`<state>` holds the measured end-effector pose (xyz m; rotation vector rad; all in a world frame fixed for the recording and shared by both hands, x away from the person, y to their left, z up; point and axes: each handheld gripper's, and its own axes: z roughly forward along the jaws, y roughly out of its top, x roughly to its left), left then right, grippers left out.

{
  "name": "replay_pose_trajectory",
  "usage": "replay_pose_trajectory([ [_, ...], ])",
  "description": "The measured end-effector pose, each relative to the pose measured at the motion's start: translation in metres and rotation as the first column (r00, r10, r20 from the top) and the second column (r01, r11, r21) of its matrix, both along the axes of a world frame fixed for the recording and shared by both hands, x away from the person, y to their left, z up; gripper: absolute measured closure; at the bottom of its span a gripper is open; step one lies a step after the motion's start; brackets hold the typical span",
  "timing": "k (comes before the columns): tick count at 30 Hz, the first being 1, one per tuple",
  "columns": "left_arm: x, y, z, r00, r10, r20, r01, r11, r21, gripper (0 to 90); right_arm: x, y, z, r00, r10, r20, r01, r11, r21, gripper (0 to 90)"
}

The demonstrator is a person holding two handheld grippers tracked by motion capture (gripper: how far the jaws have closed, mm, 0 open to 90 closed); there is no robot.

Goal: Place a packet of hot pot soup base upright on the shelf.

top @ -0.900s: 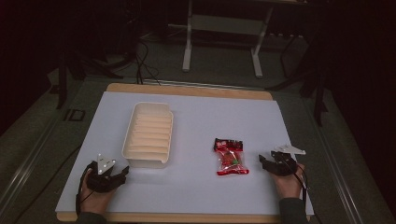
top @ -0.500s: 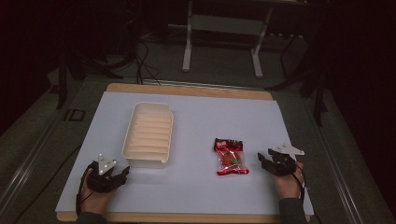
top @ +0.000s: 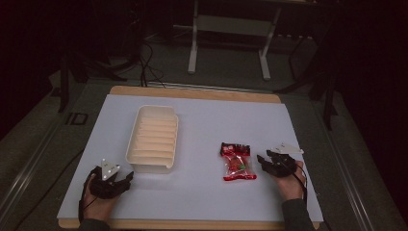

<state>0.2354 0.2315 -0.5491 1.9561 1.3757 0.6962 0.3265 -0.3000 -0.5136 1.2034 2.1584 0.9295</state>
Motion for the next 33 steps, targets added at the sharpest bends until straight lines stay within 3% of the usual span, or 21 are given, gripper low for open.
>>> replay_pose_trajectory([
  [5,0.0,0.0,0.0,1.0,-0.003,-0.001,0.003,1.0,0.0,40.2,0.009,0.004,0.004,1.0,0.006,0.002,-0.006,1.0,0.029,50.2],
  [16,0.0,0.0,0.0,1.0,-0.007,-0.004,0.007,1.0,0.007,39.9,0.026,0.019,0.005,0.9989,0.042,-0.021,-0.041,0.999,0.032,44.5],
  [20,0.001,-0.001,0.0,1.0,-0.009,-0.004,0.009,0.9999,0.012,39.9,0.031,0.021,0.008,0.9994,0.029,-0.017,-0.028,0.998,0.057,42.6],
  [29,0.001,-0.001,0.0,1.0,-0.007,-0.005,0.007,0.9999,0.012,40.7,0.042,0.031,0.008,0.9983,0.052,-0.028,-0.05,0.996,0.078,42.7],
  [33,0.001,-0.001,0.0,1.0,-0.007,-0.004,0.007,0.9999,0.011,40.7,0.05,0.036,0.006,0.9966,0.068,-0.047,-0.062,0.992,0.109,40.0],
])
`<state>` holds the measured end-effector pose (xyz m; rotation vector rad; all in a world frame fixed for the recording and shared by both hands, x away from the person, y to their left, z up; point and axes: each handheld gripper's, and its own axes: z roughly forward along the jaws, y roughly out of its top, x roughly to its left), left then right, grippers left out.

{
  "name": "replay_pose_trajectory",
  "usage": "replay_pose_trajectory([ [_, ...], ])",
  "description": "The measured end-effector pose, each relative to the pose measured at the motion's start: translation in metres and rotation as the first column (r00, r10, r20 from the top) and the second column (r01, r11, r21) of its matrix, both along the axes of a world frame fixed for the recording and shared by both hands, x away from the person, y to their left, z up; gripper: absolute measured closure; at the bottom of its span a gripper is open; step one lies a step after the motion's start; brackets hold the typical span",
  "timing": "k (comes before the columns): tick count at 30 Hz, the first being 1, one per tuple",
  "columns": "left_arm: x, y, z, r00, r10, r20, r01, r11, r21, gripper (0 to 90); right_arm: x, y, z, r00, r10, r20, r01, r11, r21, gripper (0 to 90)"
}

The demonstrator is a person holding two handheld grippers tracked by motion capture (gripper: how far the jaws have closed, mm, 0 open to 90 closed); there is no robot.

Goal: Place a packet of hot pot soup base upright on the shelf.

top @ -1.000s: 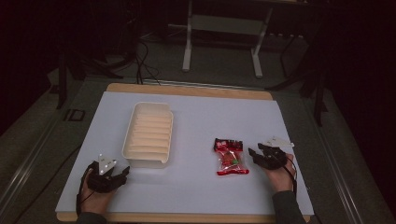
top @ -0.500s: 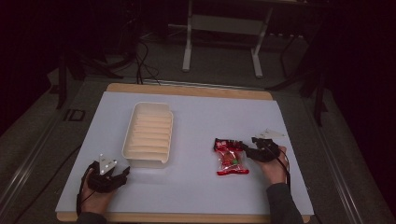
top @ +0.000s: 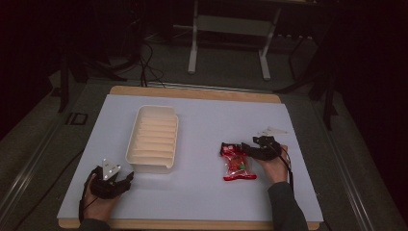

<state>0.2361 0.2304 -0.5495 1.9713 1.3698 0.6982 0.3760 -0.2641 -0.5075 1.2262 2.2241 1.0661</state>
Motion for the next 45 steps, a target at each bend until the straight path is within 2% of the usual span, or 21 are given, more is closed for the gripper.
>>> replay_pose_trajectory([
  [2,0.0,0.0,0.0,1.0,0.0,0.0,0.0,1.0,0.0,40.7,0.003,0.002,-0.001,0.9999,0.009,-0.013,-0.008,1.0,0.007,37.2],
  [8,0.0,0.0,0.0,1.0,0.001,0.0,-0.001,1.0,0.001,40.7,0.011,0.009,-0.005,0.9988,0.009,-0.049,-0.01,1.0,-0.013,32.1],
  [10,0.0,0.0,0.0,1.0,0.001,-0.001,-0.001,1.0,0.001,40.8,0.016,0.011,-0.009,0.9968,0.013,-0.079,-0.013,1.0,-0.004,31.0],
  [12,0.0,0.0,0.0,1.0,0.001,-0.001,-0.001,1.0,0.0,40.8,0.018,0.011,-0.011,0.9942,0.014,-0.107,-0.011,1.0,0.022,31.0],
  [17,0.0,0.0,0.0,1.0,0.002,-0.001,-0.002,1.0,0.0,40.8,0.023,0.01,-0.017,0.9897,0.028,-0.141,-0.023,0.999,0.041,31.4],
  [23,0.0,0.0,0.0,1.0,0.002,-0.001,-0.002,1.0,0.001,40.8,0.025,0.014,-0.02,0.9827,0.053,-0.177,-0.053,0.999,0.007,35.1],
  [26,0.0,0.0,0.0,1.0,0.002,0.0,-0.002,1.0,0.001,40.8,0.027,0.014,-0.021,0.978,0.056,-0.201,-0.054,0.998,0.014,36.3],
  [27,0.0,0.0,0.0,1.0,0.002,0.0,-0.002,1.0,0.002,40.8,0.03,0.013,-0.022,0.9712,0.055,-0.232,-0.05,0.998,0.03,38.1],
  [29,0.0,-0.001,0.0,1.0,0.002,-0.002,-0.002,1.0,0.001,40.8,0.03,0.013,-0.022,0.968,0.055,-0.245,-0.047,0.998,0.037,39.8],
  [34,0.0,-0.001,0.0,1.0,0.001,-0.005,-0.001,1.0,0.006,40.7,0.027,0.014,-0.021,0.9646,0.04,-0.261,-0.038,0.999,0.012,46.4],
  [39,0.0,-0.001,0.0,1.0,0.001,-0.006,-0.001,1.0,0.008,40.5,0.025,0.011,-0.017,0.9607,0.038,-0.275,-0.043,0.999,-0.013,62.6],
  [45,0.0,-0.001,0.0,1.0,0.001,-0.005,-0.001,1.0,0.008,40.5,0.021,0.011,-0.016,0.9575,0.068,-0.28,-0.079,0.996,-0.029,77.6],
])
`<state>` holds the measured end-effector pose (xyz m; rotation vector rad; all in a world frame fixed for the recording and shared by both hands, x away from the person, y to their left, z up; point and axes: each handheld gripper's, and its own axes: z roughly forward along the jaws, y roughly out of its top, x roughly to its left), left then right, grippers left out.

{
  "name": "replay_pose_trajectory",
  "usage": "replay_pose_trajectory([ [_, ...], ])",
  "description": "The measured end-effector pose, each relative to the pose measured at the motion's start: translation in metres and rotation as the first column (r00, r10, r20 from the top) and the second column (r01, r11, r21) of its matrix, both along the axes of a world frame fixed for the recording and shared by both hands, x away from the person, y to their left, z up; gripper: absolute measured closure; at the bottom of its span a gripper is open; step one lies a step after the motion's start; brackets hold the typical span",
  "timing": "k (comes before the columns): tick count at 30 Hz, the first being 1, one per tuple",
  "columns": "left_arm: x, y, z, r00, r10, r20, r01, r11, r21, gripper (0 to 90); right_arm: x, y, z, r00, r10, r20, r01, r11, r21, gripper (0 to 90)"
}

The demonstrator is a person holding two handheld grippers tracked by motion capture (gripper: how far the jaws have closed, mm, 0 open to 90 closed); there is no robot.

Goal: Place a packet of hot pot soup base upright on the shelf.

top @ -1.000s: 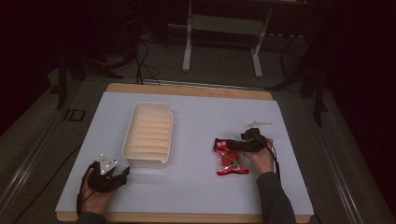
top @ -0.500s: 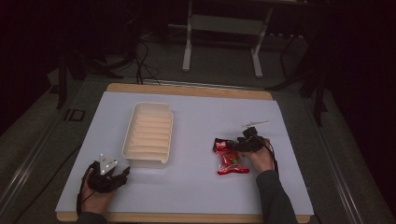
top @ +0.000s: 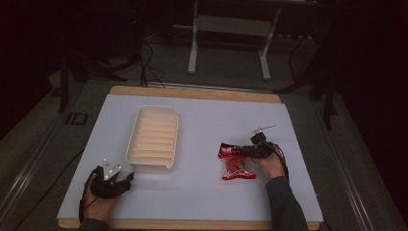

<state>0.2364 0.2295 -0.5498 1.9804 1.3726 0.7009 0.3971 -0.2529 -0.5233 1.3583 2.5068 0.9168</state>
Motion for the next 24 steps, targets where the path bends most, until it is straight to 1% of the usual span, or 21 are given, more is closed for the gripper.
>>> replay_pose_trajectory([
  [1,0.0,0.0,0.0,1.0,0.0,0.0,0.0,1.0,0.0,40.5,0.0,0.0,0.0,1.0,0.0,0.0,0.0,1.0,0.0,77.6],
  [2,0.0,0.0,0.0,1.0,0.0,0.001,0.0,1.0,0.0,40.5,-0.001,0.0,0.0,1.0,0.009,0.001,-0.009,1.0,0.003,81.7],
  [5,0.0,0.0,0.0,1.0,0.0,0.001,0.0,1.0,0.0,40.5,-0.002,0.001,0.001,0.9998,0.015,0.012,-0.014,1.0,-0.003,83.9],
  [6,0.0,0.0,0.0,1.0,-0.001,0.0,0.001,1.0,0.0,40.5,-0.003,0.002,0.003,0.9997,0.016,0.02,-0.016,1.0,0.004,85.0],
  [11,0.0,0.0,0.0,1.0,-0.001,0.0,0.001,1.0,-0.001,40.5,-0.005,0.001,0.006,0.9992,0.015,0.038,-0.016,0.999,0.028,85.6],
  [14,0.0,0.0,0.0,1.0,-0.001,0.001,0.001,1.0,0.0,40.5,-0.006,0.001,0.009,0.9987,0.019,0.047,-0.02,0.999,0.032,85.5],
  [16,0.0,0.0,0.0,1.0,-0.003,0.001,0.003,1.0,-0.001,40.3,-0.008,0.0,0.013,0.9981,0.02,0.059,-0.023,0.999,0.038,85.5],
  [18,0.0,0.0,0.0,1.0,-0.004,0.006,0.004,1.0,-0.006,40.3,-0.009,0.0,0.014,0.998,0.02,0.061,-0.022,0.999,0.039,85.5],
  [20,-0.001,0.0,0.0,1.0,-0.006,0.005,0.006,1.0,-0.006,40.1,-0.012,-0.002,0.02,0.9969,0.021,0.076,-0.024,0.999,0.048,85.6],
  [21,-0.001,0.0,0.0,1.0,-0.006,0.005,0.006,1.0,-0.006,40.1,-0.012,-0.002,0.02,0.9969,0.021,0.076,-0.024,0.999,0.048,85.6],
  [22,-0.001,0.0,0.0,1.0,-0.006,0.007,0.006,1.0,-0.007,40.1,-0.013,-0.003,0.024,0.9963,0.022,0.083,-0.028,0.998,0.063,85.7],
  [23,-0.001,0.0,0.0,1.0,-0.006,0.007,0.006,1.0,-0.007,40.1,-0.013,-0.003,0.024,0.9963,0.022,0.083,-0.028,0.998,0.063,85.7],
  [24,-0.001,0.0,0.0,1.0,-0.006,0.007,0.006,1.0,-0.007,40.1,-0.014,-0.005,0.027,0.996,0.016,0.088,-0.023,0.997,0.072,85.7],
])
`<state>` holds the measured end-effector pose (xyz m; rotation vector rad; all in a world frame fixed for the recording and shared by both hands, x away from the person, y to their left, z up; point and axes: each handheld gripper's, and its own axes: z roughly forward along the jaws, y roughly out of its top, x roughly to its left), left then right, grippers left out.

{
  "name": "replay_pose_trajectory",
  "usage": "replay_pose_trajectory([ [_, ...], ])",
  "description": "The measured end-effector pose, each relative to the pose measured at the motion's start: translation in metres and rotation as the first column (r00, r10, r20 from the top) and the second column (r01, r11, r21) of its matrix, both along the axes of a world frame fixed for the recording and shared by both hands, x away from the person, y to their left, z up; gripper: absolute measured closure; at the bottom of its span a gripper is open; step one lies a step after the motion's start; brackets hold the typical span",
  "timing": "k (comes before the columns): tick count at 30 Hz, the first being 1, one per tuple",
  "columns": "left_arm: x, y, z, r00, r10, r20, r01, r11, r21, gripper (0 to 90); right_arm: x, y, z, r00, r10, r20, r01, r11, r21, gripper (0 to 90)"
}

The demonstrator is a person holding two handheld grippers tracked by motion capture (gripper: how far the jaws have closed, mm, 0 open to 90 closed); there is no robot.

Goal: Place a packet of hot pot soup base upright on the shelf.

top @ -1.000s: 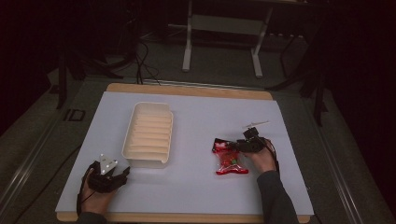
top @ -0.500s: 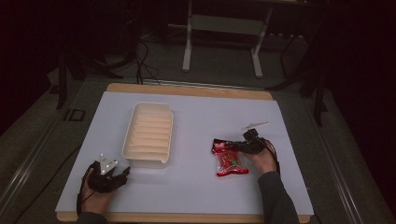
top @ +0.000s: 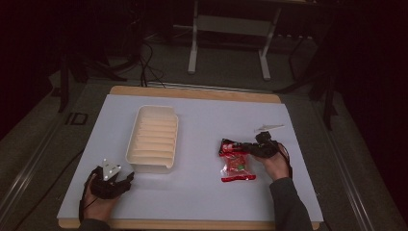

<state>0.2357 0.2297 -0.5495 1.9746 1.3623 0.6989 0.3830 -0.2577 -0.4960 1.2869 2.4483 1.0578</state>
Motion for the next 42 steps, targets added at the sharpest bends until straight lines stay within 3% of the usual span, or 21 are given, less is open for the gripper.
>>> replay_pose_trajectory([
  [21,-0.001,0.001,0.0,0.9998,-0.014,0.013,0.014,0.9998,-0.013,41.2,-0.009,-0.001,0.027,0.9971,0.057,0.05,-0.058,0.998,0.013,86.0],
  [42,-0.001,0.0,0.0,0.9999,-0.01,0.013,0.01,0.9999,-0.004,41.6,-0.019,0.001,0.045,0.9907,0.093,0.1,-0.1,0.993,0.07,86.7],
])
